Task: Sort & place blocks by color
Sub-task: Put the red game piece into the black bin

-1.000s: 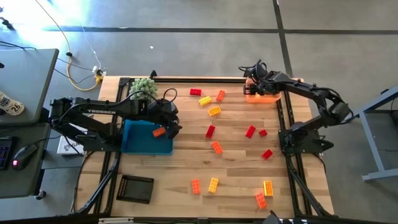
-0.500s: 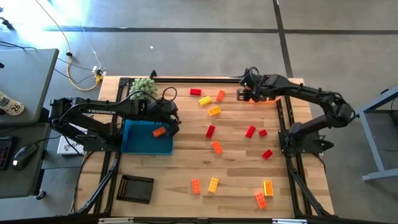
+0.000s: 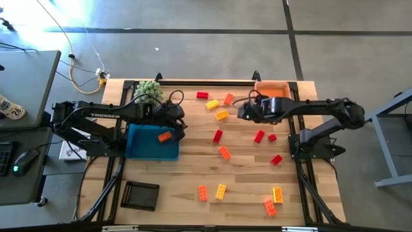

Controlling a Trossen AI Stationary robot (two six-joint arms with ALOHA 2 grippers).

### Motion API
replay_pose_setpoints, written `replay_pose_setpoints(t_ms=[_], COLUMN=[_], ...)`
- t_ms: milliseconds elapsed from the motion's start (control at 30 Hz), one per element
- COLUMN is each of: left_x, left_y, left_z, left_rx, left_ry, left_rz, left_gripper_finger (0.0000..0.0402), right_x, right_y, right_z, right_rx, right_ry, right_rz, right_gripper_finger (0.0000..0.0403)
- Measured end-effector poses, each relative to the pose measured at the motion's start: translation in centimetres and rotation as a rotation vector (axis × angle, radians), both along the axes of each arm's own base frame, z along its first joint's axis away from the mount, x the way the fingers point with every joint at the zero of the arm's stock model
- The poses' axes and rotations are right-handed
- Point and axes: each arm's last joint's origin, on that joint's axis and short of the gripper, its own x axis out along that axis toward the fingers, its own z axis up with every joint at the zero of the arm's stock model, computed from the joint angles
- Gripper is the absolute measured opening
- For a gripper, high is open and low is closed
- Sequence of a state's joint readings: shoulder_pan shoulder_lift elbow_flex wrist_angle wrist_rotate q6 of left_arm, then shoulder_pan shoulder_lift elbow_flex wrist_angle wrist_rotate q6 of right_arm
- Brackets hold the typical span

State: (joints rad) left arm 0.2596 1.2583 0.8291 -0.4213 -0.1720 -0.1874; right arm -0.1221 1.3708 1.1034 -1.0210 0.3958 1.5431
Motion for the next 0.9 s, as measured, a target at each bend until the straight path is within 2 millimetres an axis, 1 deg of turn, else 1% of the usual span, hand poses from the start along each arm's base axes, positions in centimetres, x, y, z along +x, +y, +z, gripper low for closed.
replay_pose_setpoints(t_ms=[100,233,400,667,800,900], left_x=[0.0,0.0,0.0,0.0,0.0,0.0], left_y=[0.0,0.0,0.0,0.0,0.0,0.0], left_z=[0.0,0.0,0.0,0.0,0.0,0.0], left_rx=[0.012,0.027,0.033,0.036,0.059,0.067], left_ry=[0.008,0.016,0.020,0.024,0.036,0.040], left_rz=[-0.021,-0.040,-0.048,-0.053,-0.083,-0.092], left_gripper_finger=[0.0246,0.0246,0.0246,0.0246,0.0246,0.0246], right_x=[0.2,0.2,0.1,-0.1,0.0,0.5], right_y=[1.1,2.2,3.6,6.0,6.4,6.5], right_z=[0.0,-0.1,-0.5,-2.1,-3.3,-4.4], right_rx=[0.029,0.129,0.178,0.188,0.161,0.145], right_ry=[-0.026,-0.050,-0.048,0.065,0.156,0.204], right_rz=[-0.007,-0.014,-0.107,-0.239,-0.285,-0.303], right_gripper_finger=[0.0206,0.0206,0.0206,0.0206,0.0206,0.0206])
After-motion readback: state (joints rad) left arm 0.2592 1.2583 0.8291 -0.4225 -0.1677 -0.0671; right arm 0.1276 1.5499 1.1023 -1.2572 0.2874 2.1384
